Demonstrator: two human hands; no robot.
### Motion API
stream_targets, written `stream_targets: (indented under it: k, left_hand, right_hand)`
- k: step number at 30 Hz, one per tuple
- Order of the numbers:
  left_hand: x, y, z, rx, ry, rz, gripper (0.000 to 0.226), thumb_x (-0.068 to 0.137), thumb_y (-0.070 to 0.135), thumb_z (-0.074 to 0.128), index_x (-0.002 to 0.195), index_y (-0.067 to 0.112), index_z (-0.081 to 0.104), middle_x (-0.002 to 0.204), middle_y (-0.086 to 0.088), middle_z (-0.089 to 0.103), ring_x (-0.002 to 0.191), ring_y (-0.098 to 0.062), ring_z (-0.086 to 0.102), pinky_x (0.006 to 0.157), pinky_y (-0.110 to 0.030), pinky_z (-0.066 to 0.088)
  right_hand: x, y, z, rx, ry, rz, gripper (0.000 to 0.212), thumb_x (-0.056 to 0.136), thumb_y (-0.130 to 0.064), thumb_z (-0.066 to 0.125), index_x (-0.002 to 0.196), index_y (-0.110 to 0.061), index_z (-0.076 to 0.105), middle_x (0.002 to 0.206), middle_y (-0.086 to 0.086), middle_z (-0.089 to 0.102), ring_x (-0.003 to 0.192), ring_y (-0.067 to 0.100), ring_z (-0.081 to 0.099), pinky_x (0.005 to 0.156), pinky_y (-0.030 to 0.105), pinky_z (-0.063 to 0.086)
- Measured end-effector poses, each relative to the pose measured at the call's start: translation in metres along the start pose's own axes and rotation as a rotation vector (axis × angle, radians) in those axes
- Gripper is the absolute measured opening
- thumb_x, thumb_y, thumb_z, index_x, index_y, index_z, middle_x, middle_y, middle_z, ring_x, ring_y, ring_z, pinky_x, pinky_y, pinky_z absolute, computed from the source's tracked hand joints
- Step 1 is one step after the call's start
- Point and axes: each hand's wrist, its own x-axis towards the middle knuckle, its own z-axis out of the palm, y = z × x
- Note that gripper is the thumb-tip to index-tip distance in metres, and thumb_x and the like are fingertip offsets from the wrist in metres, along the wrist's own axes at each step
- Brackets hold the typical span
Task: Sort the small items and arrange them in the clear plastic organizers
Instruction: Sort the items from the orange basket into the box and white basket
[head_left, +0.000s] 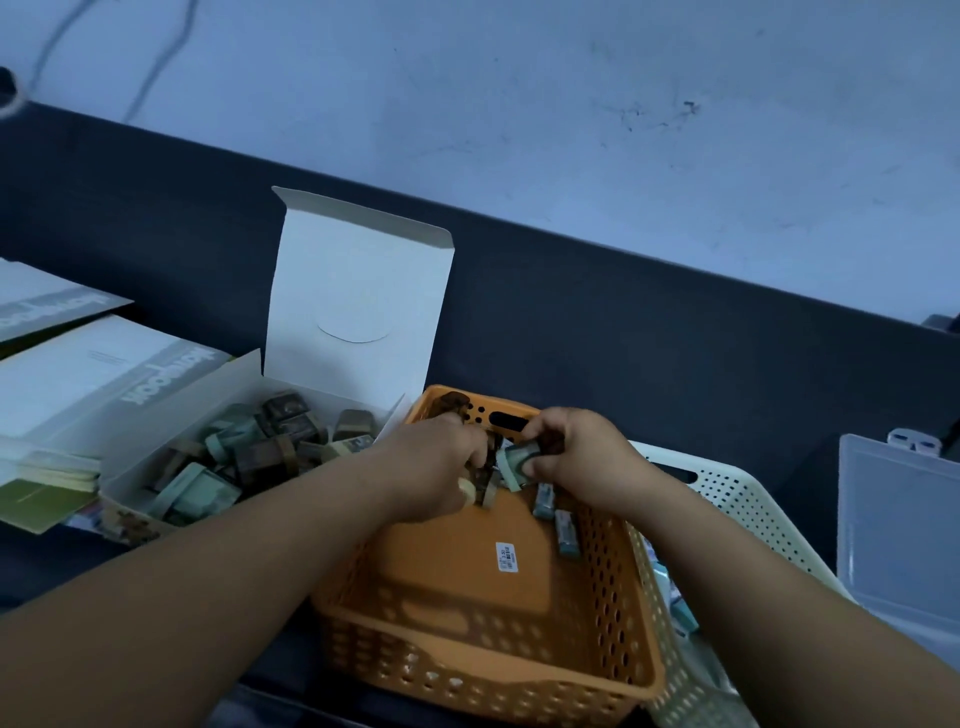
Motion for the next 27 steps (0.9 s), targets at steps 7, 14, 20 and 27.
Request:
stream_targets:
  k: [7, 14, 20, 27]
  left_hand:
    - [-0.032, -0.025, -0.042, -0.486, 0.186, -0.165, 0.048, 0.074, 0.017, 0.074, 0.115, 0.033, 0.056, 0.105, 0.014, 0.054, 0.095, -0.001, 0.054, 0.073, -0.019, 0.048]
    - [-0.069, -0.076, -0.069, -0.622, 0.307, -0.326, 0.054, 0.074, 0.013, 0.077, 0.123, 0.022, 0.055, 0.108, 0.006, 0.060, 0.092, -0.001, 0.058, 0.069, -0.020, 0.050]
    - [-0.089, -0.107, -0.071, -0.615, 0.292, -0.409, 0.052, 0.075, 0.004, 0.074, 0.120, 0.021, 0.055, 0.113, 0.004, 0.061, 0.104, -0.012, 0.058, 0.084, -0.028, 0.051]
    - [-0.082, -0.098, -0.066, -0.380, 0.197, -0.415, 0.074, 0.080, 0.020, 0.069, 0.144, 0.031, 0.033, 0.139, 0.003, 0.048, 0.106, -0.011, 0.056, 0.086, -0.029, 0.049]
  right_hand:
    - [0.007, -0.052, -0.001, 0.261, 0.006, -0.106, 0.018, 0.080, -0.011, 0.076, 0.094, -0.018, 0.067, 0.086, -0.002, 0.066, 0.076, 0.011, 0.062, 0.070, 0.024, 0.053]
    - [0.030, -0.107, 0.045, 0.429, -0.071, -0.151, 0.017, 0.081, -0.013, 0.076, 0.095, -0.015, 0.066, 0.074, -0.003, 0.054, 0.066, 0.011, 0.053, 0.064, 0.024, 0.047]
    - [0.039, -0.133, 0.080, 0.385, -0.148, -0.150, 0.030, 0.081, -0.021, 0.077, 0.109, -0.013, 0.067, 0.085, -0.002, 0.065, 0.075, 0.012, 0.061, 0.066, 0.024, 0.048]
    - [0.033, -0.111, 0.054, 0.321, -0.039, -0.128, 0.029, 0.089, -0.024, 0.068, 0.117, -0.018, 0.064, 0.104, 0.000, 0.066, 0.081, 0.008, 0.061, 0.072, 0.019, 0.050]
